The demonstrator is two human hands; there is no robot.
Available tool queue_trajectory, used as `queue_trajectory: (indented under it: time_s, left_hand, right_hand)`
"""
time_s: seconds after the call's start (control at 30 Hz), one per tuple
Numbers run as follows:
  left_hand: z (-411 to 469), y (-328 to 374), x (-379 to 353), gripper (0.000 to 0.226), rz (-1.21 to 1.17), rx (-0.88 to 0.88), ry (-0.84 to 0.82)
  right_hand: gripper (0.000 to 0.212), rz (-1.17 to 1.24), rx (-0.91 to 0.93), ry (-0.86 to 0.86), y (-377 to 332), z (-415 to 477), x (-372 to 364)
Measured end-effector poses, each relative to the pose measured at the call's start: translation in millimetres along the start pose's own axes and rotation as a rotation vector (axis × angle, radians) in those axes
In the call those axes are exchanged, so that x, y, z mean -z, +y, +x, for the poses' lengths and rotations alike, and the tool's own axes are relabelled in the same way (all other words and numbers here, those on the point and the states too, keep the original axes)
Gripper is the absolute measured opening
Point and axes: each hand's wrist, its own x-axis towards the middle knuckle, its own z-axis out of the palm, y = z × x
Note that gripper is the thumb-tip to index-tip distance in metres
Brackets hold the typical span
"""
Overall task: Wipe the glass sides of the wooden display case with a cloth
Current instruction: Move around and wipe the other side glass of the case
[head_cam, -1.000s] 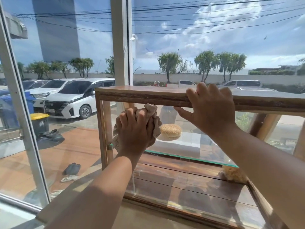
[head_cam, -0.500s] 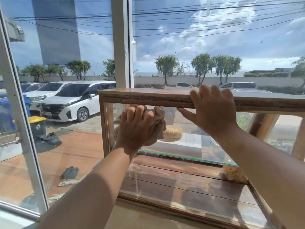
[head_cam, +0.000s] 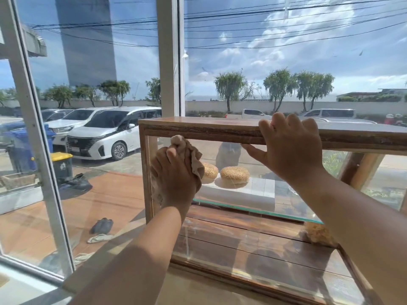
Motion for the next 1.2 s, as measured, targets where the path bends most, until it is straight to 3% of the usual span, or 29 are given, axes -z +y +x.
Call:
queue_trajectory:
  time_s: [0.27,0.53,0.63,0.8,0.93,1.1,1.2]
  left_hand:
    - [-28,82,-1,0.028,-0.128,-0.479,0.102]
    - [13,20,1,0.025,0.011,-1.087,0.106]
    - [24,-6,5,0.03,0.089,-0.924,0.092]
    - [11,-35,6,0.036,0.081,-0.279,0.009]
    - [-10,7,-1,0.052,-0.02,0.153,-0.046]
    - [-21,65,-5,0.037,-0.069,0.128,-0.01]
    - [-25,70,-7,0.043,-0.084,0.121,-0.02]
  right_hand:
    - [0.067,0.004,0.011,0.012,2,-1,-2]
    - [0.067,0.012,-0.01,0.01,2,-2,-1]
    - [0.066,0.021,0.006,-0.006,1,-2,0]
    - [0.063,0.02,0.0,0.007,3,-2,-1]
    - [0.064,0.024,-0.002,0.012,2,-2,0]
    - [0.063,0.014,0.001,0.034,2,-2,0]
    - [0.063,0.007,0.0,0.033,2,-3,0]
